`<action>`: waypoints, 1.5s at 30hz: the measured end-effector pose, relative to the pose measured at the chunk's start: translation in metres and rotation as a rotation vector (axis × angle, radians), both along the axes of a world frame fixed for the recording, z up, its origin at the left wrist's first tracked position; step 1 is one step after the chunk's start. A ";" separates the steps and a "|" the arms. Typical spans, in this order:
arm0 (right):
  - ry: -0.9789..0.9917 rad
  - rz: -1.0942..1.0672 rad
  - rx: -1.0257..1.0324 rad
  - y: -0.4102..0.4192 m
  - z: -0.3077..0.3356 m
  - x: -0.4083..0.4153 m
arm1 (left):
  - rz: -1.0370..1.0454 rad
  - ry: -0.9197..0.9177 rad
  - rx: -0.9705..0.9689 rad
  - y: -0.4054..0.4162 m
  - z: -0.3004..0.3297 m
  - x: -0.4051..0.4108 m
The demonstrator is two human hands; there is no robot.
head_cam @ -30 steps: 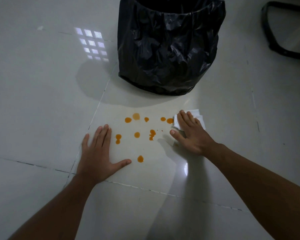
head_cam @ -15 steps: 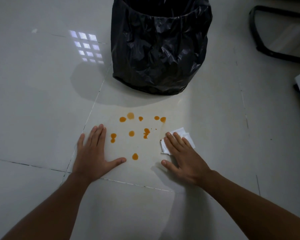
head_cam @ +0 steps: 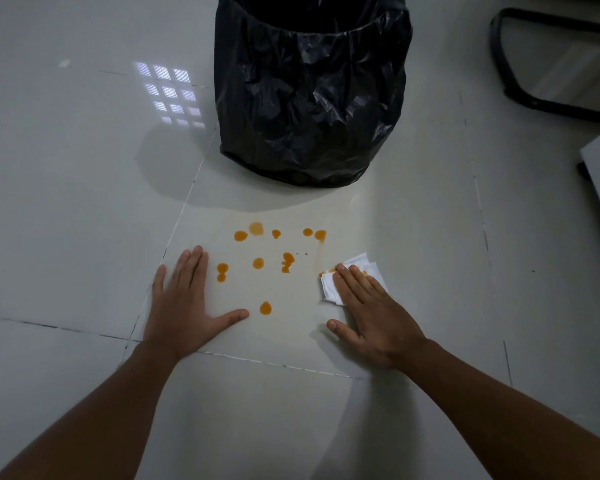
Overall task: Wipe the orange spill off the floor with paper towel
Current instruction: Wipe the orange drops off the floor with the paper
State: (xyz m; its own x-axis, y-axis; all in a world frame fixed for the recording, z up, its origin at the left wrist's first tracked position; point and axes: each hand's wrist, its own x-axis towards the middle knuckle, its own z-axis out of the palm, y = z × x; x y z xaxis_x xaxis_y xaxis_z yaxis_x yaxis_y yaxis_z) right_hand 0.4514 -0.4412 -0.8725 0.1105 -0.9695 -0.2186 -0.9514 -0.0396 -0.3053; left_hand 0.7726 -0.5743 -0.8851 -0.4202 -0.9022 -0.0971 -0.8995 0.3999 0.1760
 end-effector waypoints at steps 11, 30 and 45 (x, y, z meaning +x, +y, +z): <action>0.019 -0.051 0.011 0.006 -0.006 0.012 | 0.000 -0.002 -0.029 -0.001 -0.006 0.003; 0.029 -0.045 -0.048 -0.005 -0.013 0.024 | 0.006 -0.024 -0.029 -0.003 -0.008 0.002; 0.059 -0.246 -0.037 0.007 -0.012 0.023 | 0.014 -0.010 -0.036 -0.001 -0.004 0.000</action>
